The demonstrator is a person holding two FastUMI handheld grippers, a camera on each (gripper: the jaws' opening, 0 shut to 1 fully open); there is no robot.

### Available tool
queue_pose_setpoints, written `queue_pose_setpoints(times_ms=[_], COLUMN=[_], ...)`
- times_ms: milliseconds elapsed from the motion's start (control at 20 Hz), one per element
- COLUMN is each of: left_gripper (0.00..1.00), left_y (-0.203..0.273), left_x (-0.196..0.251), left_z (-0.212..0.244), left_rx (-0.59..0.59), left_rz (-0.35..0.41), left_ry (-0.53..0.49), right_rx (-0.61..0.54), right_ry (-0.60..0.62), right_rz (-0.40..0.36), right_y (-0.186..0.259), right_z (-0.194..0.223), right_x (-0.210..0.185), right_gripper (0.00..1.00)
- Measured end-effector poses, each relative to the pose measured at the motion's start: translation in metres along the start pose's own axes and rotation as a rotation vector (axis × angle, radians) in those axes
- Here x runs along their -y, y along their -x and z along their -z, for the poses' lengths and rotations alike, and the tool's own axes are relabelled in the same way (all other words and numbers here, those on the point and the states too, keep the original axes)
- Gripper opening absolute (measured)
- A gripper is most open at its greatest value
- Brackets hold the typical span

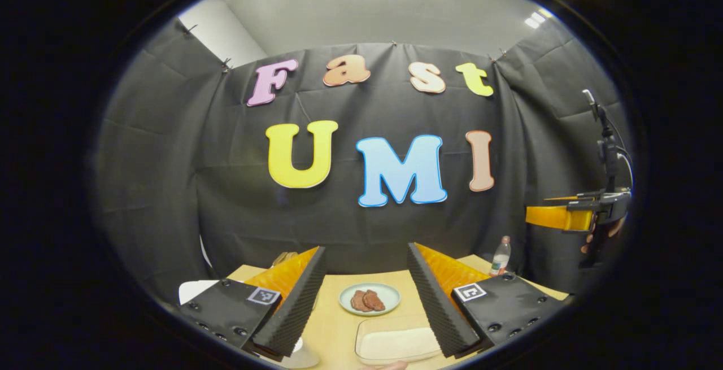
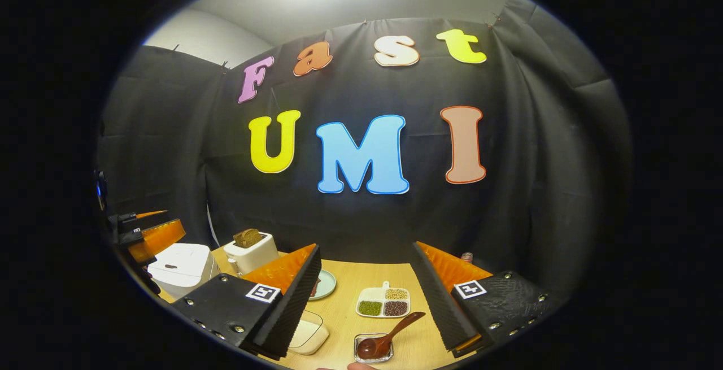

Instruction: Close the left gripper, press the button to open the rice cooker; take a wooden spoon from the chopstick holder with the right hand, scoop a spoonful of rice and pour it into the rice cooker, then put the wooden spoon back into the chopstick holder.

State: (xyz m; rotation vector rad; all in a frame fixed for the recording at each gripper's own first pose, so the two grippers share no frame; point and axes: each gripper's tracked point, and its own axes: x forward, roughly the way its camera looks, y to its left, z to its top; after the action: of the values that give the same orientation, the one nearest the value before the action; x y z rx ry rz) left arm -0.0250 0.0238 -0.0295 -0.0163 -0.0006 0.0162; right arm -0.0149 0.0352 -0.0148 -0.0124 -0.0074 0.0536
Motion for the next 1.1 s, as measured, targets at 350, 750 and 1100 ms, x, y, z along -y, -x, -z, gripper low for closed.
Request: queue_pose_setpoints(times_ms=[350, 750, 1100], left_gripper=[1.00, 1.00, 1.00], left_y=[0.005, 0.014, 0.021], left_x=[-0.030, -0.046, -0.051], left_z=[0.011, 0.018, 0.020], left_rx=[-0.014, -0.016, -0.015], left_rz=[-0.027, -0.052, -0.056], left_ry=[0.026, 0.019, 0.012], right_rx=[0.002, -0.022, -0.009], right_ry=[0.014, 0.025, 0.022], right_rz=[-0.021, -0.062, -0.067], right_y=[-0.002, -0.005, -0.002], right_z=[0.002, 0.016, 0.014], right_x=[-0.022, -0.040, -0.045], right_gripper=[0.96, 0.96, 0.96])
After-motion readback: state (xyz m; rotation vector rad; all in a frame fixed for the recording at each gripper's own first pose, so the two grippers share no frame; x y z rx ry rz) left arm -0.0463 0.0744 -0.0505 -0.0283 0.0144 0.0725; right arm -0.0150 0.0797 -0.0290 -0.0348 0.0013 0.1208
